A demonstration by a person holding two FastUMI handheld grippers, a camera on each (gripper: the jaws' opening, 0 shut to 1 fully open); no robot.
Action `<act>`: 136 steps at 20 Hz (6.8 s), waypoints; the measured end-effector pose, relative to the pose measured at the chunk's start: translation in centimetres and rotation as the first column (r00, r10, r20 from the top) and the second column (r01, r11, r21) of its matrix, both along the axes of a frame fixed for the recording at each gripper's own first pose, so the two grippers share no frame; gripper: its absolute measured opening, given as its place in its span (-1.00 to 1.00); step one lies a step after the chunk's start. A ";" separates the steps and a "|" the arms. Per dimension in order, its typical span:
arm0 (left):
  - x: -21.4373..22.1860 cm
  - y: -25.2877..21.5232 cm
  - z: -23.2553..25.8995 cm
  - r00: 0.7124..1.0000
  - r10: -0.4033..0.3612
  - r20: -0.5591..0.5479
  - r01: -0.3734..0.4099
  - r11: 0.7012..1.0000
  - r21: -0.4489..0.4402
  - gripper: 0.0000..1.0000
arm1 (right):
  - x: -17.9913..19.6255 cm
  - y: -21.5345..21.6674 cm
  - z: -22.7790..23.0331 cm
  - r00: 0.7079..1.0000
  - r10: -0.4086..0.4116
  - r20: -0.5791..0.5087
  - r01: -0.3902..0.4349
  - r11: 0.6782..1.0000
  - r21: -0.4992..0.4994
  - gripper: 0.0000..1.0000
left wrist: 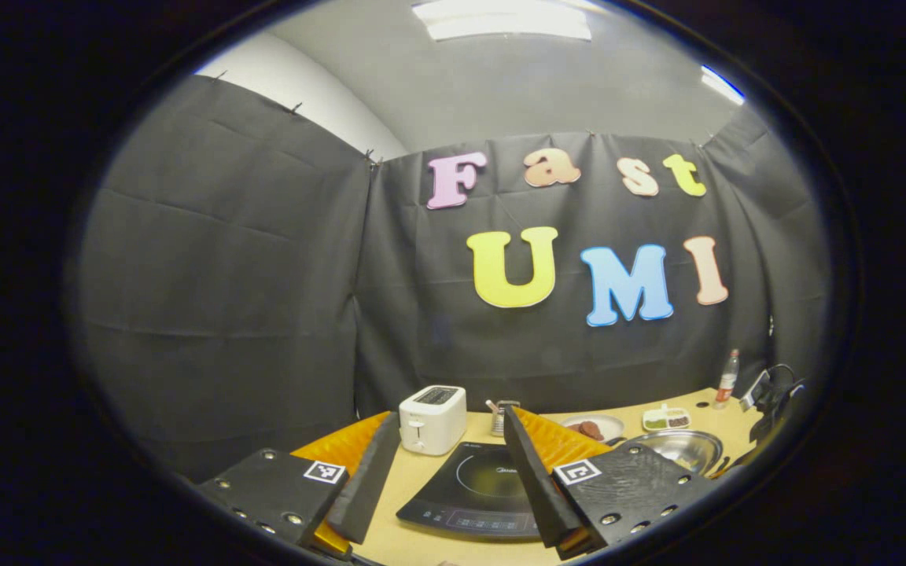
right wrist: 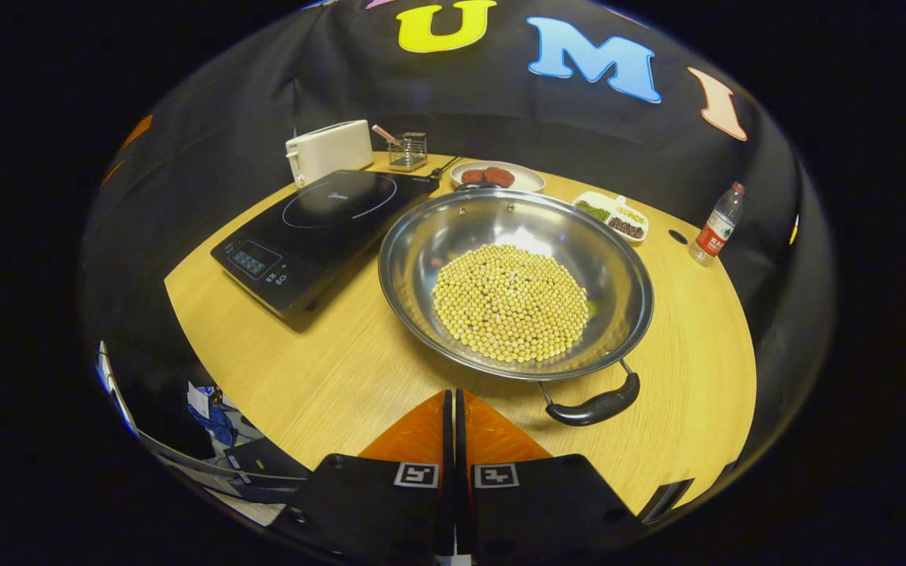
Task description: First push the handle of the pot to place it horizontally, then grasp the pot with both hands and set it on the induction cooktop.
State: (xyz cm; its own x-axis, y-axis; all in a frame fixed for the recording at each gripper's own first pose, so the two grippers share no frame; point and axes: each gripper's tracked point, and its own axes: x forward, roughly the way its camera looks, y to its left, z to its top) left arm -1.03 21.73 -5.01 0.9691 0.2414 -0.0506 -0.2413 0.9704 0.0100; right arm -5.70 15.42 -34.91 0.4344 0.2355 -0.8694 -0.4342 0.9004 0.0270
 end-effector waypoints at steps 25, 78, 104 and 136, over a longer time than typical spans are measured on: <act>10.7 -14.4 -2.0 0.989 -0.142 -0.047 0.143 0.989 0.023 0.56 | 5.9 -10.7 -1.5 0.994 -0.094 -0.047 0.094 0.995 -0.015 -1.00; 23.7 -29.5 -25.9 0.807 -0.358 -0.470 0.315 0.934 -0.171 0.58 | 19.9 -20.0 0.6 0.885 -0.388 0.256 0.383 0.921 0.069 0.92; 23.2 -29.4 -32.7 0.722 -0.289 -0.629 0.260 0.955 -0.140 0.34 | 20.1 -19.0 -3.1 0.911 -0.388 0.142 0.381 0.921 0.078 0.26; 24.3 -15.3 -25.9 0.760 -0.307 -0.573 0.266 0.951 -0.156 0.18 | 19.7 -5.7 3.8 0.898 -0.388 0.206 0.376 0.922 0.092 -0.02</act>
